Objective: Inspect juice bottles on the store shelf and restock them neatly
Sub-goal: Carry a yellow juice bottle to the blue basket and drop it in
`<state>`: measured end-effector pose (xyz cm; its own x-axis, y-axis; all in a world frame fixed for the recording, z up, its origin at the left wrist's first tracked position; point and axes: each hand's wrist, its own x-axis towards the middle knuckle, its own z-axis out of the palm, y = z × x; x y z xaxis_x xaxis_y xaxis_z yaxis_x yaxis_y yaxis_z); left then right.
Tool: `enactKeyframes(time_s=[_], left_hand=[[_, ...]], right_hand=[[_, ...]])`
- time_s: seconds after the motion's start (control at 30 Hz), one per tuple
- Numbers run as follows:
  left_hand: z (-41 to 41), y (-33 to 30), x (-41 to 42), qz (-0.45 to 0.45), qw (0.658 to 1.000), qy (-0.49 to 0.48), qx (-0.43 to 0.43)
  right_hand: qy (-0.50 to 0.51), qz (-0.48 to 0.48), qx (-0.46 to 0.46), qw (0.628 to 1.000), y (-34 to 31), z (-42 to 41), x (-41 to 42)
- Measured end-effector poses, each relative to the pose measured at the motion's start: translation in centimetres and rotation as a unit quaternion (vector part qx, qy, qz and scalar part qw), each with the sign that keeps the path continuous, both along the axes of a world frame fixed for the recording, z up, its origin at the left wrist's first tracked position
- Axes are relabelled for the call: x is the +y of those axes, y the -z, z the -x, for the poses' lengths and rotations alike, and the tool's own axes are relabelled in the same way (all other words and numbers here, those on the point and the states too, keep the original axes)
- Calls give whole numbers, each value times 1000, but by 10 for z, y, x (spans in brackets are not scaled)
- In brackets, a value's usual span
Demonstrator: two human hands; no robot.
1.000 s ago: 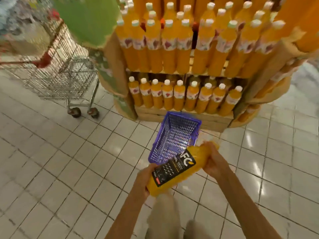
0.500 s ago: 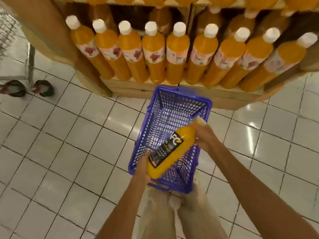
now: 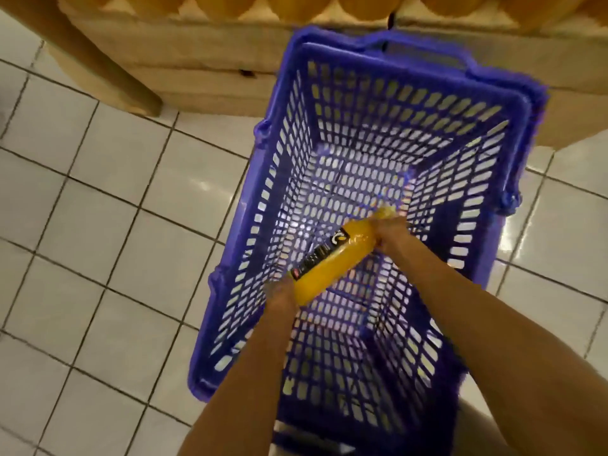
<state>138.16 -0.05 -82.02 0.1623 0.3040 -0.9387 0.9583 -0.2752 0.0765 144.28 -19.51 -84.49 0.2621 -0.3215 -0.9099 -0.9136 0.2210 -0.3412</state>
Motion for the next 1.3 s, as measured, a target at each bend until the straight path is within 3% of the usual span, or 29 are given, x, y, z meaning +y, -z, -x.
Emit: enactKeyframes(time_s=[0.1,0.2,0.37,0.47,0.6,0.7,0.83,0.93,1.1,1.2,1.3], left_hand=[[-6,12,6,-78,986,-132,-62],[-9,-4,-1,-28,983,-173,-59],[-16,-87,-7,27,990,-127,-57],[-36,-201,-14,76,992,-69,-71],[-59,-409,-33,128,979,26,-158],[-51,-560,-45,148,966,43,-209],[-20,-688,-57,147,963,99,-201],[11,-726,-66,150,958,158,-188],[44,-745,-78,162,941,237,-179],[60,-753,-80,184,917,310,-170],[79,-757,-84,207,875,404,-168]], right_hand=[[54,-10,38,998,0,-2,0],[73,-8,42,996,-4,-1,3],[6,-48,35,998,-100,0,14],[-38,-85,-40,995,-224,9,12],[-36,-77,-146,986,-437,38,-6],[-57,-52,-216,973,-584,79,-25],[-47,-36,-265,962,-711,146,-49],[-41,-9,-281,959,-756,193,-60],[-45,80,-279,956,-779,269,-63],[39,114,-270,955,-778,323,-47],[195,150,-244,938,-768,384,-5]])
